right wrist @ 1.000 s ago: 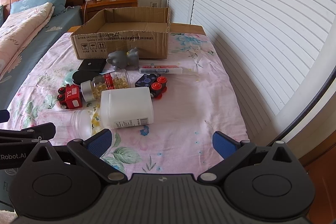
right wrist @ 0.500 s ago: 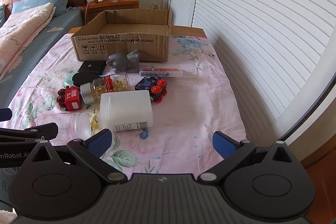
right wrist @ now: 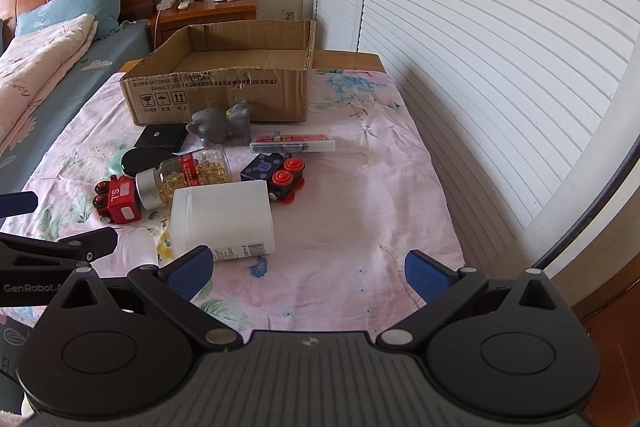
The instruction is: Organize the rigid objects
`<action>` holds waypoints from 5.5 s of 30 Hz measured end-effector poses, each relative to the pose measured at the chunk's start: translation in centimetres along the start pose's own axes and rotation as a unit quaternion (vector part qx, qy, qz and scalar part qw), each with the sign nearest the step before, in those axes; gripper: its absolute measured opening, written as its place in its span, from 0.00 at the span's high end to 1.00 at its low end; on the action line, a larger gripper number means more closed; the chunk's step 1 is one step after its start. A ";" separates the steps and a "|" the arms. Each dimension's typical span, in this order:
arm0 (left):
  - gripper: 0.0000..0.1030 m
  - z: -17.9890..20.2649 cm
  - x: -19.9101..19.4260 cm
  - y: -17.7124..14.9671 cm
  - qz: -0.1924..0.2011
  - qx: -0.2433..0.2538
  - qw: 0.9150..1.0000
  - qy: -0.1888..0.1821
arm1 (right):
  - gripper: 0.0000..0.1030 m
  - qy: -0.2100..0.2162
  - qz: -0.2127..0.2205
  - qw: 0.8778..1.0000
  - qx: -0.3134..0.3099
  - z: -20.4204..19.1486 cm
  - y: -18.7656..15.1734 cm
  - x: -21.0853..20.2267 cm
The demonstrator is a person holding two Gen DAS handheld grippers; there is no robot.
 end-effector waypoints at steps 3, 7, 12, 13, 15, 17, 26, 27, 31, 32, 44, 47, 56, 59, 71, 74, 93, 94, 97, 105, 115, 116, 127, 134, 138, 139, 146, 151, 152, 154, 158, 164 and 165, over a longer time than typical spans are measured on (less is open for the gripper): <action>0.01 0.6 0.6 -0.4 0.005 0.021 1.000 -0.012 | 0.00 -0.002 -0.005 1.000 0.002 0.3 -0.2 0.4; 0.01 1.3 0.7 -0.8 0.015 0.041 0.999 -0.031 | 0.00 -0.005 -0.010 1.000 0.006 0.5 -0.4 0.9; 0.01 0.7 0.2 -1.4 0.007 0.045 0.998 -0.042 | 0.00 -0.005 -0.017 1.000 0.004 0.6 -0.6 1.3; 0.01 0.3 0.1 -1.6 0.003 0.046 0.998 -0.041 | 0.00 -0.006 -0.017 1.000 0.003 0.6 -0.6 1.4; 0.01 -0.4 -0.2 -1.9 -0.002 0.045 0.998 -0.038 | 0.00 -0.005 -0.018 1.000 0.001 0.6 -0.6 1.5; 0.01 -1.3 -0.5 -2.1 -0.001 0.044 0.999 -0.033 | 0.00 -0.004 -0.019 1.000 0.000 0.6 -0.7 1.7; 0.01 -3.4 0.3 -3.9 -0.022 0.010 1.000 -0.016 | 0.00 0.011 -0.019 1.000 -0.003 0.0 -0.7 2.4; 0.01 -3.3 0.6 -4.0 -0.024 0.008 1.000 -0.016 | 0.00 0.016 -0.017 1.000 -0.005 -0.1 -0.7 2.4; 0.01 -3.1 1.6 -4.7 -0.029 0.007 0.999 -0.016 | 0.00 0.034 -0.010 0.999 -0.016 -0.6 -0.9 2.7; 0.01 -3.1 1.9 -4.9 -0.032 0.007 0.999 -0.017 | 0.00 0.037 -0.010 0.999 -0.020 -0.7 -0.9 2.9; 0.00 -4.0 2.3 -6.3 -0.024 -0.031 0.999 -0.022 | 0.00 0.055 -0.023 0.997 -0.041 -1.9 -1.4 4.9; 0.01 -4.1 2.0 -6.0 -0.016 -0.020 1.000 -0.010 | 0.00 0.059 -0.030 0.997 -0.042 -2.0 -1.7 5.4; 0.12 -3.4 1.2 -4.4 0.021 -0.010 0.999 -0.030 | 0.00 0.094 -0.029 0.994 -0.037 -3.0 -1.6 6.1; 0.12 -3.9 1.6 -4.3 0.022 -0.015 0.999 -0.027 | 0.00 0.108 -0.030 0.993 -0.040 -3.6 -1.3 6.6; 0.12 -6.6 2.5 -3.9 0.012 -0.030 0.999 -0.016 | 0.00 0.126 -0.063 0.989 -0.041 -6.6 -0.7 9.8; 0.12 -6.8 2.8 -3.9 0.009 -0.027 0.999 -0.019 | 0.00 0.123 -0.070 0.989 -0.046 -7.3 -0.7 10.4; 0.13 -6.8 2.7 -2.2 -0.003 0.009 0.998 -0.057 | 0.16 0.094 -0.095 0.987 -0.086 -7.2 -0.6 11.3; 0.13 -6.8 2.7 -2.1 -0.004 0.011 0.998 -0.059 | 0.16 0.095 -0.094 0.987 -0.088 -7.1 -0.5 11.2; 0.13 -6.8 2.5 -1.5 -0.004 0.017 0.998 -0.064 | 0.16 0.098 -0.088 0.987 -0.093 -6.8 0.1 10.6; 0.13 -6.6 2.9 1.4 -0.006 0.025 0.996 -0.084 | 0.16 0.121 -0.075 0.986 -0.089 -6.1 2.4 9.3; 0.13 -6.5 6.9 11.0 0.038 0.041 0.993 -0.100 | 0.16 0.139 -0.024 0.987 -0.082 -5.7 8.9 9.4; 0.13 -6.5 7.8 12.0 0.041 0.042 0.993 -0.099 | 0.16 0.140 -0.019 0.986 -0.083 -5.7 9.5 9.6; 0.13 -6.1 19.6 18.7 0.028 0.043 0.995 -0.085 | 0.16 0.130 0.010 0.988 -0.078 -4.7 15.7 14.5; 0.10 -6.3 24.9 19.6 0.011 0.033 0.997 -0.062 | 0.16 0.120 0.007 0.991 -0.064 -3.5 17.4 17.5; 0.10 -7.1 25.2 18.8 0.001 0.018 0.998 -0.062 | 0.16 0.118 0.003 0.992 -0.054 -3.4 17.7 18.7; 0.10 -7.4 24.9 18.6 0.002 0.014 0.998 -0.064 | 0.16 0.118 0.002 0.992 -0.054 -3.4 17.7 18.9; 0.08 -8.4 20.0 17.1 0.006 0.019 0.996 -0.090 | 0.16 0.116 -0.005 0.991 -0.067 -4.3 17.8 19.3; 0.07 -9.0 15.4 15.0 0.009 0.031 0.995 -0.098 | 0.16 0.117 -0.010 0.990 -0.072 -5.0 18.3 19.9; 0.07 -9.1 14.7 14.5 0.009 0.033 0.995 -0.096 | 0.16 0.119 -0.012 0.990 -0.073 -5.2 18.5 20.2; 0.07 -9.3 13.3 13.5 0.012 0.039 0.995 -0.088 | 0.16 0.121 -0.016 0.990 -0.075 -5.6 18.7 20.9; 0.07 -10.4 11.3 11.6 0.017 0.032 0.997 -0.063 | 0.16 0.117 -0.021 0.989 -0.086 -6.4 19.6 22.9; 0.07 -12.1 9.7 9.2 0.014 -0.009 0.999 -0.037 | 0.16 0.100 -0.016 0.991 -0.089 -7.0 22.0 26.8; 0.07 -12.1 9.7 8.8 0.012 -0.012 0.999 -0.035 | 0.16 0.098 -0.009 0.992 -0.083 -7.0 22.6 27.4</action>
Point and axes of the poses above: each gripper's, at about its wrist camera, not at the fingertips, and x roughly the way its jaws point, z to its right, y to its top, the point moved 8 cm from there along x, roughly the way its jaws point, and after that the axes turned 15 degrees about z, right-handed, at the moved point
